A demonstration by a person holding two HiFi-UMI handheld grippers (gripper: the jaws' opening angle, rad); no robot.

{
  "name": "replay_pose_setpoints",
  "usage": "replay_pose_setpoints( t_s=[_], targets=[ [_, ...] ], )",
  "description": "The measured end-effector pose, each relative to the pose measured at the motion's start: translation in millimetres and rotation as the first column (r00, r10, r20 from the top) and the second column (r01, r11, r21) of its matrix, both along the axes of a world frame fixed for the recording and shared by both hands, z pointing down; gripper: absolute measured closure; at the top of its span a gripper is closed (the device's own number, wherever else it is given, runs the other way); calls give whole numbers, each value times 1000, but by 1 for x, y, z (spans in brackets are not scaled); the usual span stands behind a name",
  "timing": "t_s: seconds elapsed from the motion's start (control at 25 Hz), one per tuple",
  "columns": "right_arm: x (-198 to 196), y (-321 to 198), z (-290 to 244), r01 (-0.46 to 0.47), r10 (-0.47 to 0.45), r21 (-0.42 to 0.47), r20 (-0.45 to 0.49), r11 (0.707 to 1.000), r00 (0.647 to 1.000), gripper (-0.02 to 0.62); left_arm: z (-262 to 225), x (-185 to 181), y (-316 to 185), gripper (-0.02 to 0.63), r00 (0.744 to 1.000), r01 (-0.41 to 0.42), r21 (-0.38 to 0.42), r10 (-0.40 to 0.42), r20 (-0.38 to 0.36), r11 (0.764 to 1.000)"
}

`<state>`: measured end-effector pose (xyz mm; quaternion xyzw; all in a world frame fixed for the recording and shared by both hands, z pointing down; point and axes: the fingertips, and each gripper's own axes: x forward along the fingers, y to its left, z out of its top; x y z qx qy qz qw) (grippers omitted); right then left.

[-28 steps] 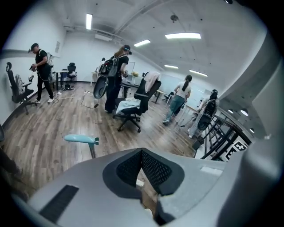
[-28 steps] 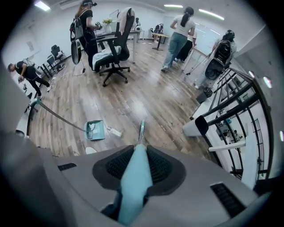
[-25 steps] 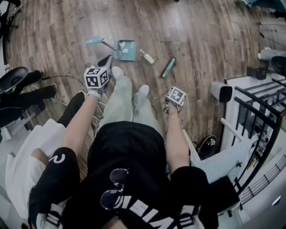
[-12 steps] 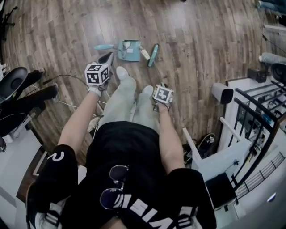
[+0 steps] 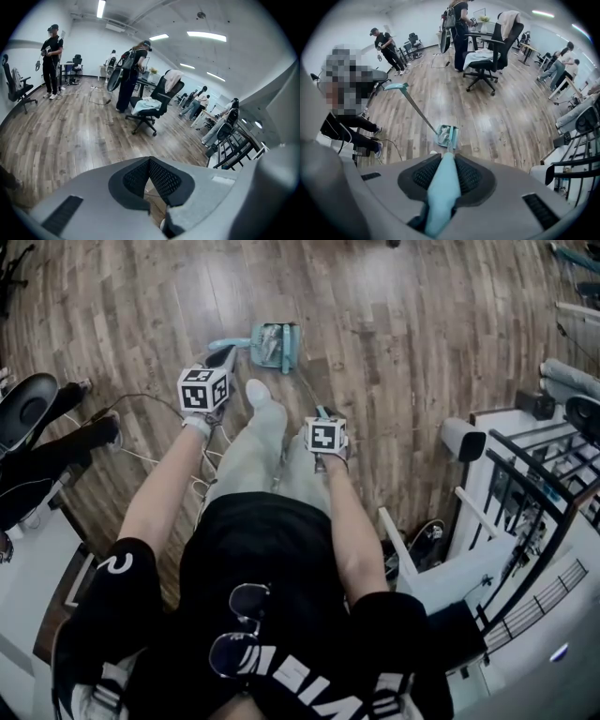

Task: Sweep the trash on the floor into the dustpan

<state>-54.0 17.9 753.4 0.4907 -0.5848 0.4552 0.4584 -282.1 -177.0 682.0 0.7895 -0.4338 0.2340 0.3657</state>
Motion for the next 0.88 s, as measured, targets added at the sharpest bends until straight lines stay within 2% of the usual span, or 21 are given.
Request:
replay_pose_setpoints(
  t_s=[0.28, 0.48, 0.56, 0.72, 0.88],
  targets=[
    [4, 0, -8, -54, 54, -1, -7, 999, 999, 511, -9, 1, -5, 607, 1000, -3, 11, 3, -13, 1000],
    [26, -4, -34, -127, 127, 2, -27, 992, 992, 511, -30, 3, -1, 607, 1000, -1, 29, 2, -13, 1000],
    [42, -7, -50, -149, 150, 29, -38, 988, 988, 511, -43, 9, 3, 607, 1000, 2, 43, -1, -17, 999],
    [64, -20, -83, -209, 207, 104, 35, 972, 978, 511, -76, 31, 8, 607, 1000, -4, 88, 6, -22, 996],
    [102, -45, -121, -207, 197, 208, 69, 956, 978, 511, -107, 60, 15, 607, 1000, 7, 128, -6, -13, 992]
  ],
)
